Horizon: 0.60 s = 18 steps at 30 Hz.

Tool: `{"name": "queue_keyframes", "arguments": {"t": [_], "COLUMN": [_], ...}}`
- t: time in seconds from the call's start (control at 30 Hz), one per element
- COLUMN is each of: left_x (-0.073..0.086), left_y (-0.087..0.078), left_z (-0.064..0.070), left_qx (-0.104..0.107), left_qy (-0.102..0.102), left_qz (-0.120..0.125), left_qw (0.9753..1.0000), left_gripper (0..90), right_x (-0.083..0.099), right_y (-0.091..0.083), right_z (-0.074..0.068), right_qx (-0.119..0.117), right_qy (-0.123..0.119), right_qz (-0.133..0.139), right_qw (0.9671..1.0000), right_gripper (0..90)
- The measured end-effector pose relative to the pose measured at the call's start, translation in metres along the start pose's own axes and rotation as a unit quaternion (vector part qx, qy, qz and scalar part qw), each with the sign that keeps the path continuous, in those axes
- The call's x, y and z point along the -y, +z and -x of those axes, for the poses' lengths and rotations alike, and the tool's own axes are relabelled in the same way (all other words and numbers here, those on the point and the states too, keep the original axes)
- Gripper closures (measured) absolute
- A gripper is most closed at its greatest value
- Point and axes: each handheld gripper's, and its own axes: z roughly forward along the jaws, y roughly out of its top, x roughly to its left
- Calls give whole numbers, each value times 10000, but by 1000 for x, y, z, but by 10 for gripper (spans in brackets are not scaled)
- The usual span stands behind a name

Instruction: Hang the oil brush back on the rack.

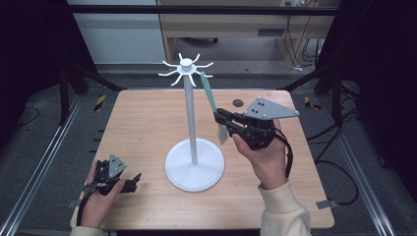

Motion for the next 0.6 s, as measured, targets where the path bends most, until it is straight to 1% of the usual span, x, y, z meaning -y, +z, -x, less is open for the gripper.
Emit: {"name": "queue_keyframes", "arguments": {"t": [0.17,0.6], "left_x": [0,0], "left_y": [0,0], "left_z": [0,0], "left_qx": [5,5], "left_qy": [-9,-10], "left_qz": [1,-1], "left_qw": [10000,10000], "left_gripper": [27,27], "right_x": [0,2], "right_y": [0,7], "right_z": [0,-1], "right_qx": [40,45], "right_qy": [-13,-25], "right_qz": [13,20], "right_qw": [10000,10000], "right_gripper": [822,819]}}
